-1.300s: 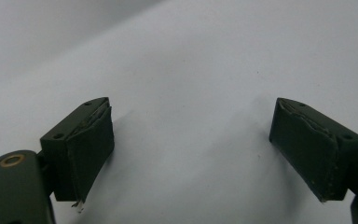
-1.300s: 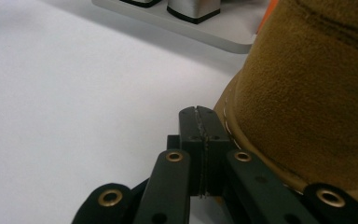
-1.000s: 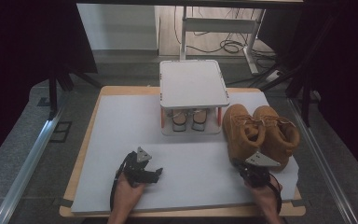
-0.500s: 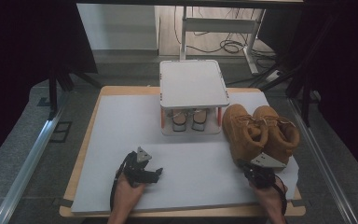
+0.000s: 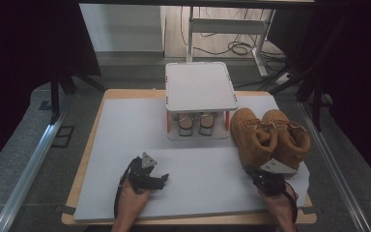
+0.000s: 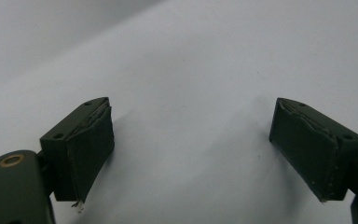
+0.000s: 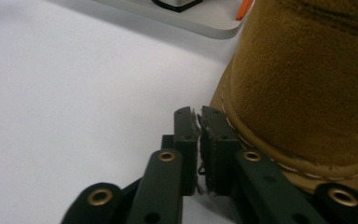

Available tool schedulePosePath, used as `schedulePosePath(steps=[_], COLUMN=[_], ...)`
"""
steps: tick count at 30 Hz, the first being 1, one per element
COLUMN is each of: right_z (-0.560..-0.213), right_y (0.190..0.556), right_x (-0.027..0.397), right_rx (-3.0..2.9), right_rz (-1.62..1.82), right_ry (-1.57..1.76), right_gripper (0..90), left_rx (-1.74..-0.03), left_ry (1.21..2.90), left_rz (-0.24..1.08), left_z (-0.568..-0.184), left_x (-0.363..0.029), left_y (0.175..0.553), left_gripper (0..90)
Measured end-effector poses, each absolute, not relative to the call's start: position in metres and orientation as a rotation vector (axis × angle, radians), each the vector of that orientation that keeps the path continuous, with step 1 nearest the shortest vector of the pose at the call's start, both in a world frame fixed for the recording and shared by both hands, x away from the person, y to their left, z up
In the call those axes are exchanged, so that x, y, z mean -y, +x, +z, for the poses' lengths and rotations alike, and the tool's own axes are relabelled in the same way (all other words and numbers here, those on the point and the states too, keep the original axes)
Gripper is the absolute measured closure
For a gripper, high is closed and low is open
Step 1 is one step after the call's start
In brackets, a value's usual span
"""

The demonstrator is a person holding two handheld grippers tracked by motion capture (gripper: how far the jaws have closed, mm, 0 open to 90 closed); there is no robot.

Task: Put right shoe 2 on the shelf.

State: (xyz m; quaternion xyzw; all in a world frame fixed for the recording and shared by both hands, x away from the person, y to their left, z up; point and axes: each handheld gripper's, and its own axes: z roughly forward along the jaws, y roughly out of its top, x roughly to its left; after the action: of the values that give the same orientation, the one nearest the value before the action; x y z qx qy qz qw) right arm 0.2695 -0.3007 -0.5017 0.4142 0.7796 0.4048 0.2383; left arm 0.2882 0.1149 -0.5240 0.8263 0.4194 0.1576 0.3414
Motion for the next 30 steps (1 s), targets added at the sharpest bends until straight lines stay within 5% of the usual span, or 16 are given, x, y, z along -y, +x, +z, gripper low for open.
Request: schedulePosePath(steps=[9, 22, 30], right_z=[-0.496, -0.489, -0.485], right_y=[0.255, 0.252, 0.259], right_x=[0.309, 0.322, 0.323], right_rx=[-2.079, -1.931, -1.874], right_rz=[1.152, 1.193, 1.21], right_ry=[1.143, 1.204, 1.251], right_gripper=[63.0, 17.3, 7.2], left_rx=[-1.091, -1.091, -1.091], left_ry=[2.149, 2.148, 2.149], left_rz=[0.41, 0.41, 0.41], left_z=[-0.524, -0.524, -0.524], left_x=[-0.115, -0.115, -0.115], left_y=[0.288, 0.288, 0.288], left_gripper=[13.5, 13.5, 13.5])
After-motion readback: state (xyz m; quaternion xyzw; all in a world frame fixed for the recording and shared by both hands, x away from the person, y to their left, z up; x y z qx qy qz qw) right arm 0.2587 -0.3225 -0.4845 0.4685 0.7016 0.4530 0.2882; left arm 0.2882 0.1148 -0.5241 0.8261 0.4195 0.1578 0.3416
